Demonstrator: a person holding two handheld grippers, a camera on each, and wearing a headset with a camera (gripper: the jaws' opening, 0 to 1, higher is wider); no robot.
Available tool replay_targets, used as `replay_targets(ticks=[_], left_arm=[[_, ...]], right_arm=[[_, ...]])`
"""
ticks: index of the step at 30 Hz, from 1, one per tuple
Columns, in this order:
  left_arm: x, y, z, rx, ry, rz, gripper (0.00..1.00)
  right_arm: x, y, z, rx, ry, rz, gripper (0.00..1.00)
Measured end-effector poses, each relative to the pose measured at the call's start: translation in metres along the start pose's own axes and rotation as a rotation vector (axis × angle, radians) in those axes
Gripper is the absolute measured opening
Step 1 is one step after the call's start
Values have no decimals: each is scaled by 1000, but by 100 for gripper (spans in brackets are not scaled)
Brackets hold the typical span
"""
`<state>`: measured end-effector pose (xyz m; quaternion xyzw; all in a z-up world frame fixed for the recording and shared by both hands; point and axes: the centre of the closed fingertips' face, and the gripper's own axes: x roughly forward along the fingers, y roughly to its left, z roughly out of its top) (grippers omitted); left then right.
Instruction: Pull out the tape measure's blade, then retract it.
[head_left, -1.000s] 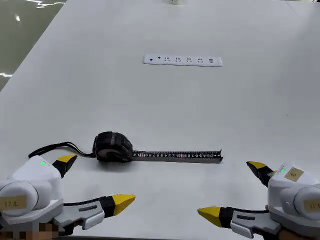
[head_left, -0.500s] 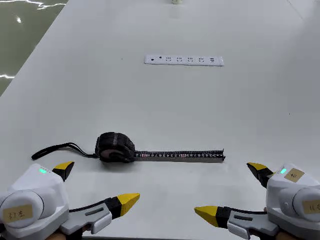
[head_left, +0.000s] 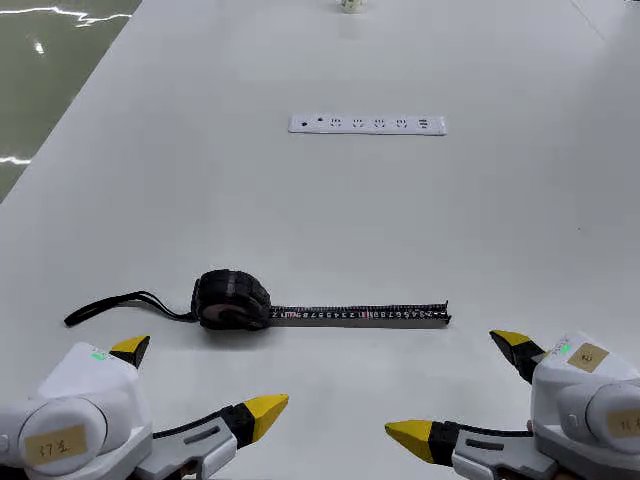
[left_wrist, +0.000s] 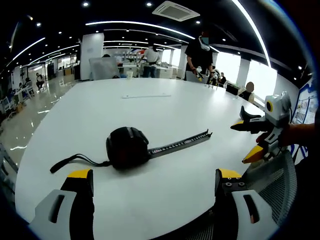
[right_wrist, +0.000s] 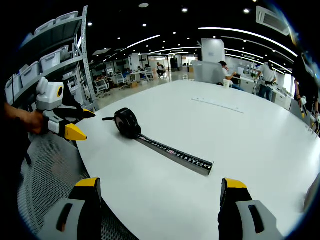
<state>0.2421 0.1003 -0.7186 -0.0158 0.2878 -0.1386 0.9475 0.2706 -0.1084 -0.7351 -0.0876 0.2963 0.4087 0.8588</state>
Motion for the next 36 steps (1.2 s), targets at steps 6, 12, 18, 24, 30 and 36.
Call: replay_targets(ticks=[6,12,18,24,30,36], left_arm=[[-3,-1,-1,-18,2,25,99],[-4,-2,-1,2,3,35,99],[-3,0,-1,9,6,41,99],[-1,-3,-1,14,19,33,99],[4,-3,2,18,24,39,99],[8,-1,6,16,22,49,99]], right_arm=[[0,2,1,1,-2,1,99],[1,6,2,2,-4,11,99],[0,7,3,9,-12,12,99],[-1,6,2,13,-11,7,99],[-2,6,0,13,-7,13,99],[-2,6,0,11,-2,26,99]])
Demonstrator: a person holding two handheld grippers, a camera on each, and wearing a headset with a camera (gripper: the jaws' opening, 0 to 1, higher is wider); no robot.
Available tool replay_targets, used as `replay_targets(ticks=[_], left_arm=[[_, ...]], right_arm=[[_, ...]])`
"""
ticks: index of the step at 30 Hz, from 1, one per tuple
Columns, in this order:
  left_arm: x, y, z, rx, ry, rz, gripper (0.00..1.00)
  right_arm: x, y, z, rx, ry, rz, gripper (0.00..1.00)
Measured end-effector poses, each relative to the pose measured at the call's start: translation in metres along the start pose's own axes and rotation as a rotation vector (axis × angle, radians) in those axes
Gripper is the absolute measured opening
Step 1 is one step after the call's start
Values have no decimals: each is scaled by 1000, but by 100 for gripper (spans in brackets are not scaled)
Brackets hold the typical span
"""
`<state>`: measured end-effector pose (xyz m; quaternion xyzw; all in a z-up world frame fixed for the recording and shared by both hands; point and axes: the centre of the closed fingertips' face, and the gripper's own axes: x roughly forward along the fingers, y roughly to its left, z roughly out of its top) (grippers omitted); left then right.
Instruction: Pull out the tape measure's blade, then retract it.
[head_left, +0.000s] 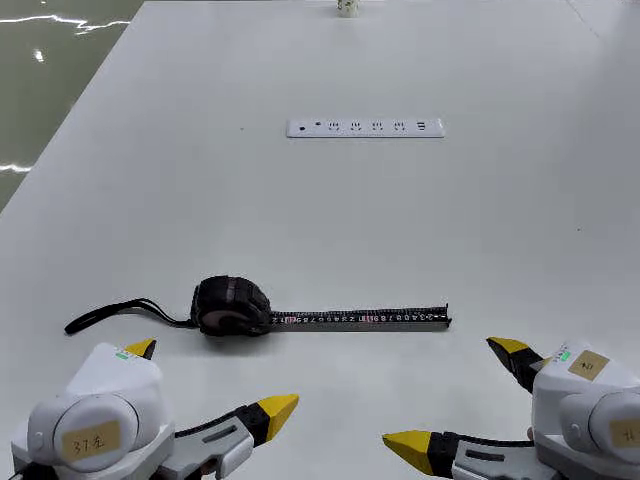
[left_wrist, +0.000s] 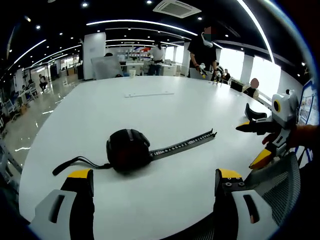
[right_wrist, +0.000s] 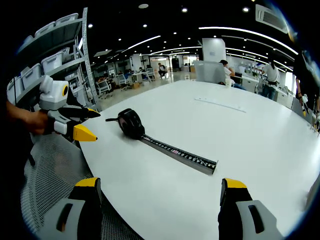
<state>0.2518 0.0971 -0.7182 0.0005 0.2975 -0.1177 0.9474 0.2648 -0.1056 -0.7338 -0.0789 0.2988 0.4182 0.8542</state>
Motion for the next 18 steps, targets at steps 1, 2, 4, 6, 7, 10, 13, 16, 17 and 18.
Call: replay_targets(ticks=[1,2,4,6,7,10,13,16,17,18], left_arm=[[1,0,0,-2,2,0,99],[2,0,0,0,5,1,99],[4,3,0,5,8,7,99],[6,5,2,-8,8,13,99],[7,6,3,-11,8,16,99],[10,9,6,-20,5,26,98],[13,11,7,-29,9,33,98],[15,12,8,-32,9,38,98],[17,12,8,-33,12,38,98],[18,13,8,-36,15,40,98]], right_arm=[[0,0,-1,-2,3,2,99],[0,0,-1,-4,5,4,99],[0,-1,-1,-6,8,8,99],[1,-3,-1,-6,9,8,99],[1,-3,-1,-8,8,9,99],[2,-7,-1,-10,11,9,99],[2,-10,0,-17,9,9,99],[3,-14,0,-21,11,12,99],[4,-15,0,-23,11,16,99],[4,-16,0,-26,13,17,99]])
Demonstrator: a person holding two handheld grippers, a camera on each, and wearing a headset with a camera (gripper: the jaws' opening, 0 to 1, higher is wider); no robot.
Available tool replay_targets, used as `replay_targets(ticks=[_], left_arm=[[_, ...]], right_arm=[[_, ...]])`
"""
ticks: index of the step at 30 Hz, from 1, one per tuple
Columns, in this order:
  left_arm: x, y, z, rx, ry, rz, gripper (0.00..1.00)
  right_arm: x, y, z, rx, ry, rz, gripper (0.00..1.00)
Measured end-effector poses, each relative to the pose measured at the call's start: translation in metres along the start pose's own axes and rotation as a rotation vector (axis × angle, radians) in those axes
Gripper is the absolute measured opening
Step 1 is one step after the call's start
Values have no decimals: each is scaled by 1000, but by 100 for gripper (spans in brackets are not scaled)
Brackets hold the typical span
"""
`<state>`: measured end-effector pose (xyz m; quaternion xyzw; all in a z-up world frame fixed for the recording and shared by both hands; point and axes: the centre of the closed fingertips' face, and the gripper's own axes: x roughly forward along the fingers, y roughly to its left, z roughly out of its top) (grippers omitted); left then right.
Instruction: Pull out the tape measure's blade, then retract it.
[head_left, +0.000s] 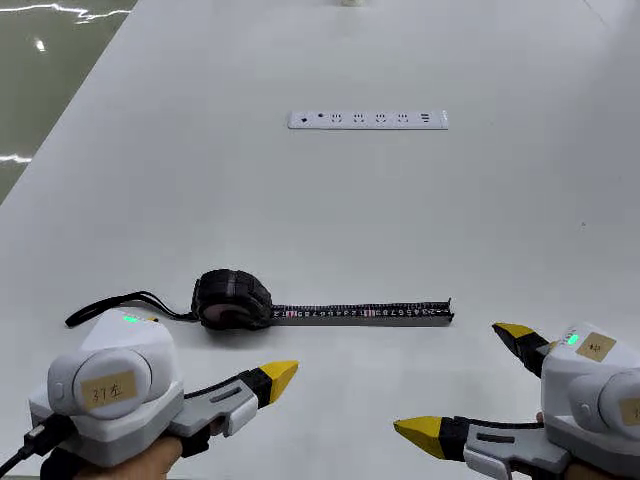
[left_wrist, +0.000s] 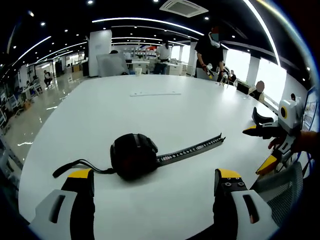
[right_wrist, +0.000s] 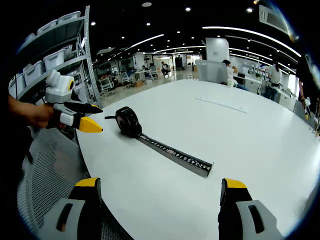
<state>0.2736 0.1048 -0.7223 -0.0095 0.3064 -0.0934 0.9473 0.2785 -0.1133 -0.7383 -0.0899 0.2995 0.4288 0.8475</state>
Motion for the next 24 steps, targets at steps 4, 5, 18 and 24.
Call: replay_targets(ticks=[4,5,18,24], left_arm=[[6,5,3,-11,2,12,97],[7,6,3,-16,3,15,97],[22,12,5,-42,15,39,95],[31,16,7,-62,17,57,93]], right_arm=[[2,-2,-2,-17,12,25,99],[3,-3,-3,-20,17,27,99],[11,-11,-6,-62,55,85,93],[14,-19,-8,-84,70,101,88]])
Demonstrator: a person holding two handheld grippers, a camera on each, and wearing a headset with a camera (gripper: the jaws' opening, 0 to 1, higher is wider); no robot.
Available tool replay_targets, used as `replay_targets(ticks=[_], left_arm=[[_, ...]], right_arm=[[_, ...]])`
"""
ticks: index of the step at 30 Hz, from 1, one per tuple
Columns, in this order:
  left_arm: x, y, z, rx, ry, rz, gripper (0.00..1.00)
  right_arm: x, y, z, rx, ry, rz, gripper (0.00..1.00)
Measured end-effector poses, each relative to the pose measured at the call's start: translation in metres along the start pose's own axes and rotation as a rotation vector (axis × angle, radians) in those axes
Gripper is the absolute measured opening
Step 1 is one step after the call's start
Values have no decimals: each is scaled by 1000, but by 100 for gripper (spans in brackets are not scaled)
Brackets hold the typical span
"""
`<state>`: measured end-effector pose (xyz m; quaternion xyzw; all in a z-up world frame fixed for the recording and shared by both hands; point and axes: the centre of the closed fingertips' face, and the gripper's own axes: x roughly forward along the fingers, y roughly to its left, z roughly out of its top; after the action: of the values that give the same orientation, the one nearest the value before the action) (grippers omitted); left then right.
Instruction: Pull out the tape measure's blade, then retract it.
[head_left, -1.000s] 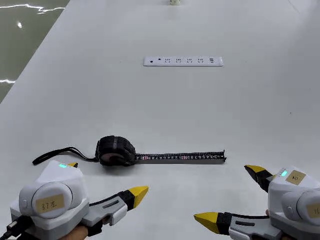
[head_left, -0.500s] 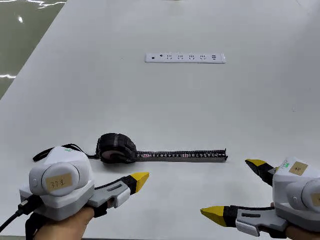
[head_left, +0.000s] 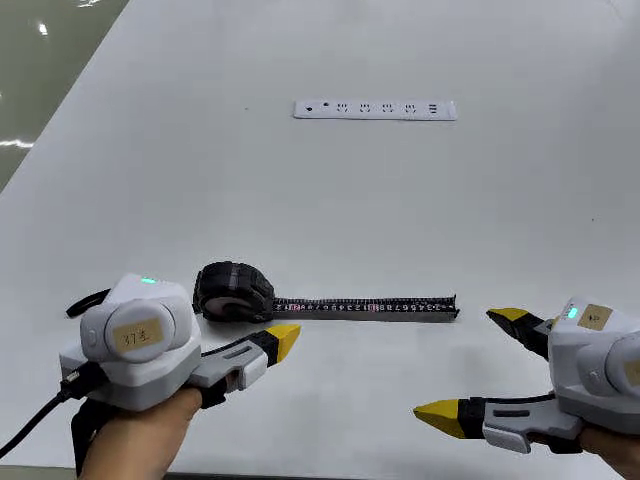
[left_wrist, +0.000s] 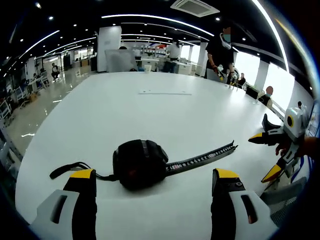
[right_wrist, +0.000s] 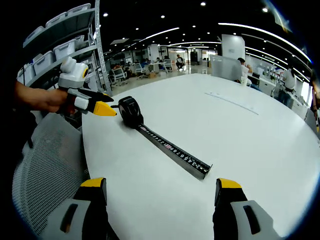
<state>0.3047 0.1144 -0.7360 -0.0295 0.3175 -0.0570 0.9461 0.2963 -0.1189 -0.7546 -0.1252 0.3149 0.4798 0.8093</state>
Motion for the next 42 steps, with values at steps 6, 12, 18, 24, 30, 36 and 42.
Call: replay_targets(ticks=[6,12,18,24,30,36,42], left_arm=[[8,2,3,-12,0,21,91],[16,4,5,-26,-1,45,88],[19,7,5,-35,9,61,84],[25,11,6,-55,22,76,77],[29,15,6,-65,26,92,73],[33,18,4,-71,39,100,68],[36,21,4,-83,41,107,64]], right_arm=[[2,-8,1,-20,3,15,84],[5,-18,1,-58,23,39,77],[8,-26,1,-90,37,65,69],[12,-36,1,-126,53,79,63],[18,-44,0,-156,67,98,56],[24,-52,0,-208,79,115,48],[30,-56,-2,-274,106,143,39]])
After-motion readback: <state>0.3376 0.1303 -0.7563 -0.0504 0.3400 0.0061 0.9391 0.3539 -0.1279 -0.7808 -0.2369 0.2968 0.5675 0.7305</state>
